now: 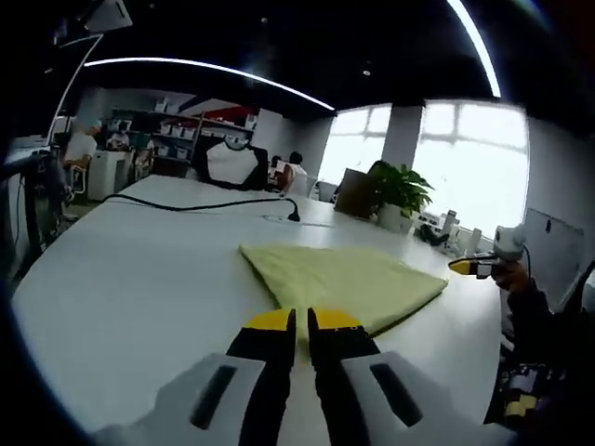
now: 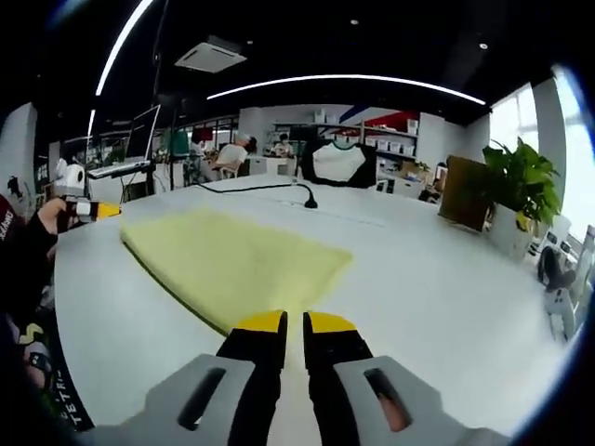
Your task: Fold the garment on the visible template until the final outline fits inside the template.
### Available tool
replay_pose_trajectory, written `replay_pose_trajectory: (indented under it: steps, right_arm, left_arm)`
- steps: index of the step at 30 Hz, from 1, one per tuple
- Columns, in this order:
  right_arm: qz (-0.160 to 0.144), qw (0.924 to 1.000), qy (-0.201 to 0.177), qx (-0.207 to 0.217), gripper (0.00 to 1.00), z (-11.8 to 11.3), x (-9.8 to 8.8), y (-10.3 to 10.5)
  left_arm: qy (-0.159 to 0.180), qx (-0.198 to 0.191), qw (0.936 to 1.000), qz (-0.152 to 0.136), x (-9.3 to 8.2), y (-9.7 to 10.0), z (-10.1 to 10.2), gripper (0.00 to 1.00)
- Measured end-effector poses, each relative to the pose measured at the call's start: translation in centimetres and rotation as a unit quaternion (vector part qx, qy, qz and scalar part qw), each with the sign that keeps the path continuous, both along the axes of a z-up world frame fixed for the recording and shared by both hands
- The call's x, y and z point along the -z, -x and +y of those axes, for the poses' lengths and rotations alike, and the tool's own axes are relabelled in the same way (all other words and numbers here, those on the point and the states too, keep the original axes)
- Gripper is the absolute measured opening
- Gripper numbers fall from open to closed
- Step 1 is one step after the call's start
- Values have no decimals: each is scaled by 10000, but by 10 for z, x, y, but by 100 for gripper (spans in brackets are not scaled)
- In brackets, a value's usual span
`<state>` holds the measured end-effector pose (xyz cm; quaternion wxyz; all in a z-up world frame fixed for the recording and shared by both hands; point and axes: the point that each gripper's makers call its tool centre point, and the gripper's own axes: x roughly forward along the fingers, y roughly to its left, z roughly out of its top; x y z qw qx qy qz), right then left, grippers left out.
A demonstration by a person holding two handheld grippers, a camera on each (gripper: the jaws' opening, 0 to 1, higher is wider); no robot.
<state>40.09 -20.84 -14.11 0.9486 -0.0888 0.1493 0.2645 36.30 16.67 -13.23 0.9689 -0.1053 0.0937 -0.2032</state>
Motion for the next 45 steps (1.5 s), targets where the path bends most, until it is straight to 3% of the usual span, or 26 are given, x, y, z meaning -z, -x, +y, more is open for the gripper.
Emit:
replay_pose_trajectory:
  steps: [7,9,11,13,15,17,18,20,23,26,32,35,38,45]
  right_arm:
    - [-58,9996,-130,-263,5,35,-2,1]
    - [53,9986,-401,-355,3,51,0,-2]
    - [63,9982,-383,-457,3,66,3,-4]
    - [44,9976,-349,-591,1,79,4,-4]
    - [3,9953,-204,-943,0,97,5,0]
    - [-42,9956,-260,-896,0,104,2,-1]
    - [-73,9954,-261,-916,0,110,2,-2]
    - [-107,9952,-274,-929,0,120,2,-2]
    - [-170,9965,-431,-696,0,129,1,-6]
    - [-43,9968,-68,-798,0,144,15,-5]
    - [-10,9942,-140,-1065,0,163,21,-8]
    - [118,9947,-57,-1022,0,163,29,-12]
    - [287,9946,-99,-996,0,163,37,-15]
    - [432,9932,88,-1078,0,167,50,-11]
  left_arm:
    - [-18,20,9994,-332,-15,-4,-33,4]
    - [367,-214,9976,-545,-28,-10,-42,2]
    - [493,-36,9965,-670,-34,-14,-59,1]
    - [222,183,9987,-412,-24,-19,-79,1]
    - [-177,225,9985,-456,-18,-24,-93,1]
    - [-84,234,9991,-333,-11,-25,-107,1]
    - [-304,617,9974,-226,1,-20,-125,1]
    - [-537,506,9973,-40,17,-22,-133,1]
    - [-651,613,9959,-93,22,-27,-150,1]
    - [-579,691,9957,-232,16,-31,-160,1]
    - [-713,722,9947,-153,19,-40,-173,1]
    - [-1097,765,9909,178,36,-40,-174,1]
    - [-1144,757,9895,444,48,-42,-175,1]
    - [-1288,841,9870,474,53,-42,-181,1]
